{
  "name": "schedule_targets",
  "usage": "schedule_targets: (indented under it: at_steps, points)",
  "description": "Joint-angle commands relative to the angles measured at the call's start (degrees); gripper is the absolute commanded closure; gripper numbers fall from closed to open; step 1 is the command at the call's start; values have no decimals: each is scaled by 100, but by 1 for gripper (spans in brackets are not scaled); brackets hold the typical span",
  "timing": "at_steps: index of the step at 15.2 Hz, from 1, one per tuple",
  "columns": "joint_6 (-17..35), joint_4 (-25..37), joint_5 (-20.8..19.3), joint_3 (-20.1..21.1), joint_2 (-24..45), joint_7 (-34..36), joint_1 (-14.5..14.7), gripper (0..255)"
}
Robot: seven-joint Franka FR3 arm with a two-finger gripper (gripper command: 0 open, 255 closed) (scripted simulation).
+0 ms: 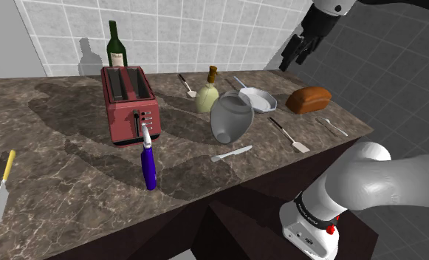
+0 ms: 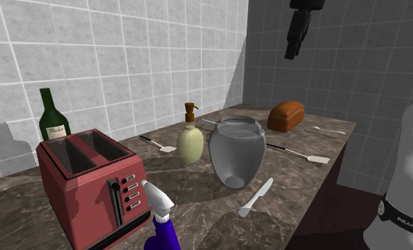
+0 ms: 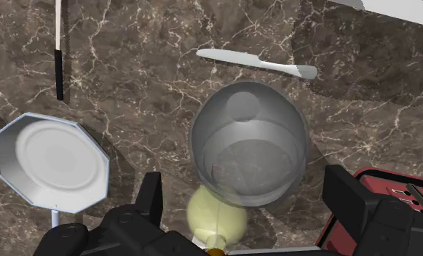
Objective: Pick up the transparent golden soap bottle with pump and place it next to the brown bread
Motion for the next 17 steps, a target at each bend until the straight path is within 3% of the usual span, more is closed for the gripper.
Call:
schedule_targets:
  at_steps: [1,9,17]
  points:
    - [0,0,0,0,0,0,0,0]
    - [1038,524,51,-260,1682,-235,55,0]
    - [1693,1527,265,-457,3471,-552,116,0]
